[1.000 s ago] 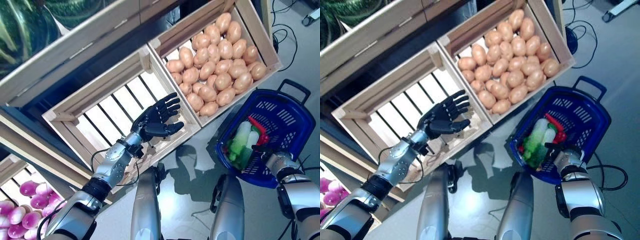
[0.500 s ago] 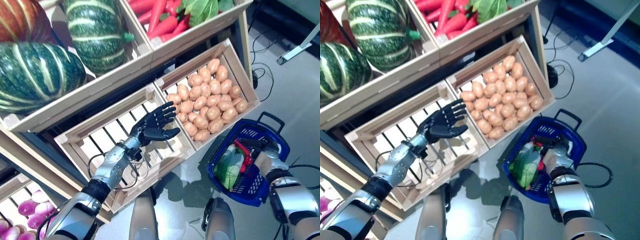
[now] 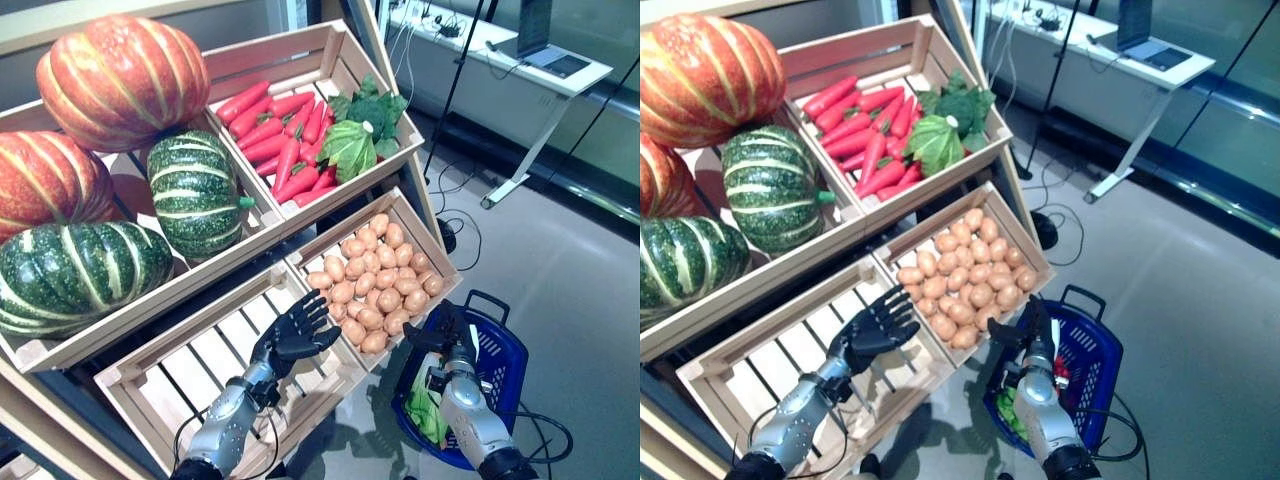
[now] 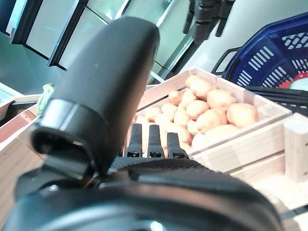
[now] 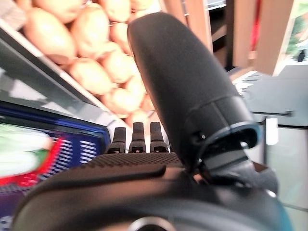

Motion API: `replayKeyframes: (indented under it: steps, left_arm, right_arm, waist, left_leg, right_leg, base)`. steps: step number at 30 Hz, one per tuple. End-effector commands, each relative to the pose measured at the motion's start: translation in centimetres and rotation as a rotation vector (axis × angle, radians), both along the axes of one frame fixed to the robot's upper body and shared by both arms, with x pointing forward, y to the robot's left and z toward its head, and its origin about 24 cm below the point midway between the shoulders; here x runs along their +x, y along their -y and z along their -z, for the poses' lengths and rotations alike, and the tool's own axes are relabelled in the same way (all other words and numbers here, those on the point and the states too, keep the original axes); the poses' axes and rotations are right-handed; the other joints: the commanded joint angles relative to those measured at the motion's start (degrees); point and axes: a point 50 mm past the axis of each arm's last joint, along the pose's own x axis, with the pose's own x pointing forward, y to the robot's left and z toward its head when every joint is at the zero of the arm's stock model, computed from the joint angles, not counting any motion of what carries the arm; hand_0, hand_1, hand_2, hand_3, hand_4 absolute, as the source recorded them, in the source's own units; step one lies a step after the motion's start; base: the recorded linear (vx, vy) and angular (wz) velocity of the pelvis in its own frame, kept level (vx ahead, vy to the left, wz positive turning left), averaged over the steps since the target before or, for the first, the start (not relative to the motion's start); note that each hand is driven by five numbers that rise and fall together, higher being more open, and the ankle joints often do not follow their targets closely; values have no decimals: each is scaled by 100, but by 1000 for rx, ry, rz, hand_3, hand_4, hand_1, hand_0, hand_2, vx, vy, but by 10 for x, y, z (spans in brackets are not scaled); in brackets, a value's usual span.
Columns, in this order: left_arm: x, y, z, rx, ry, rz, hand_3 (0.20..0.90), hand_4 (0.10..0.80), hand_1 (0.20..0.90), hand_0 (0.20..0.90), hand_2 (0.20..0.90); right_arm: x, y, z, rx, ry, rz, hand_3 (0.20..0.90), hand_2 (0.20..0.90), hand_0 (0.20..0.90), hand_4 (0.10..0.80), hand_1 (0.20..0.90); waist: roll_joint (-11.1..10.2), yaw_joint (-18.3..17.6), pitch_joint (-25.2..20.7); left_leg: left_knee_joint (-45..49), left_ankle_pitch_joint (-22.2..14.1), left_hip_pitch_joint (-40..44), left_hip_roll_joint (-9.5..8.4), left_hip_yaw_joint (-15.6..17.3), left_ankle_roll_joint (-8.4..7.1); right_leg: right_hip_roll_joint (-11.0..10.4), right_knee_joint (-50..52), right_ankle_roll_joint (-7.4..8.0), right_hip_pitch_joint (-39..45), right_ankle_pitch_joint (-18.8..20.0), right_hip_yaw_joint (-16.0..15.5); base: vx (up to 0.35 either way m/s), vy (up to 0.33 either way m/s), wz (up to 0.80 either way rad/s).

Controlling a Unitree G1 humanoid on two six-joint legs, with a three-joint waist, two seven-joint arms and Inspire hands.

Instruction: Put vegetables into the basket

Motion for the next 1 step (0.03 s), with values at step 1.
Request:
replayKeyframes:
  steps: [1]
  left_arm:
    - [23,10,-33,-32,219,-1,900,800,900,900,900]
  right_arm:
    - [19,-6,-50,-34,301,-146,900,900,900,800,900]
  waist:
    - [263,-48,-307]
  left_leg:
    - [-186,-4,-45,-51,-10,183]
  right_leg:
    - [233,-319,-387,-158,604,-2]
  base:
    - [0,0,0]
